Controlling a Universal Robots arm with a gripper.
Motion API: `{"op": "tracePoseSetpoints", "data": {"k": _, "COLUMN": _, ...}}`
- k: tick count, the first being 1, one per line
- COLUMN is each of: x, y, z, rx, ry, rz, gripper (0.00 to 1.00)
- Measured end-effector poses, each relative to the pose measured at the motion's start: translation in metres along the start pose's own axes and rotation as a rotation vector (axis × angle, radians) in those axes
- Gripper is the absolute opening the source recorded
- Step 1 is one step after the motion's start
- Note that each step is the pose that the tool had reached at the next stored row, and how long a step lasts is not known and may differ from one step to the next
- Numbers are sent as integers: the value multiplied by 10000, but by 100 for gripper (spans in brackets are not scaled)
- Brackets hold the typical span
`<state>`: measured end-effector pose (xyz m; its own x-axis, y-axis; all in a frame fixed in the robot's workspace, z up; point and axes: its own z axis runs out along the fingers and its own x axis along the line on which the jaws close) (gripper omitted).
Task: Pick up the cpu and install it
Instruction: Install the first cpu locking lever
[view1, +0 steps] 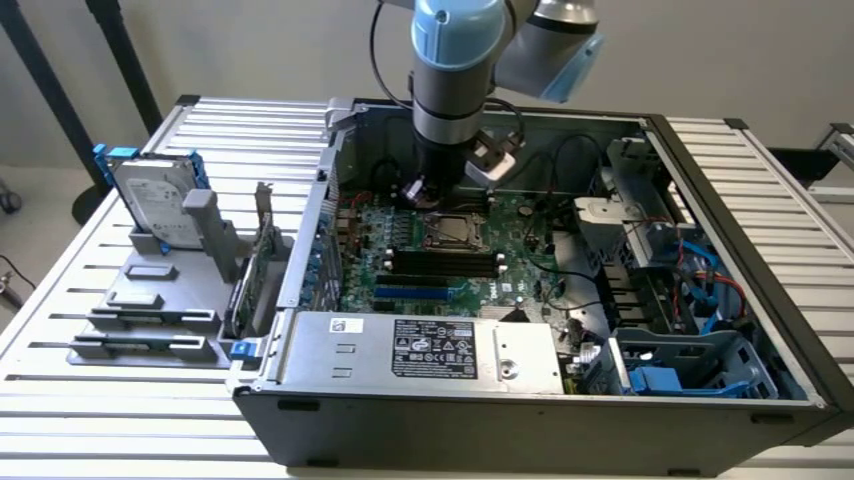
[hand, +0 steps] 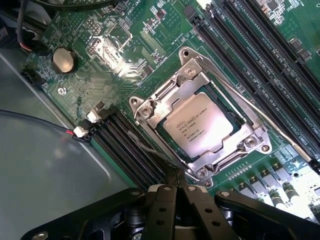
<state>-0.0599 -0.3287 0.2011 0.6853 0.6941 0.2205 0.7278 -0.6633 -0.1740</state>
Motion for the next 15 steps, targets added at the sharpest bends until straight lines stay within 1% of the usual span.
{"op": "tracePoseSetpoints", "data": {"k": 9, "x": 42, "y": 53, "z": 22, "rx": -9, "ry": -10, "rz": -2, "gripper": 11}}
{"op": "tracePoseSetpoints", "data": {"k": 15, "x": 47, "y": 57, "z": 29, "rx": -43, "ry": -61, "rz": -1, "gripper": 11}}
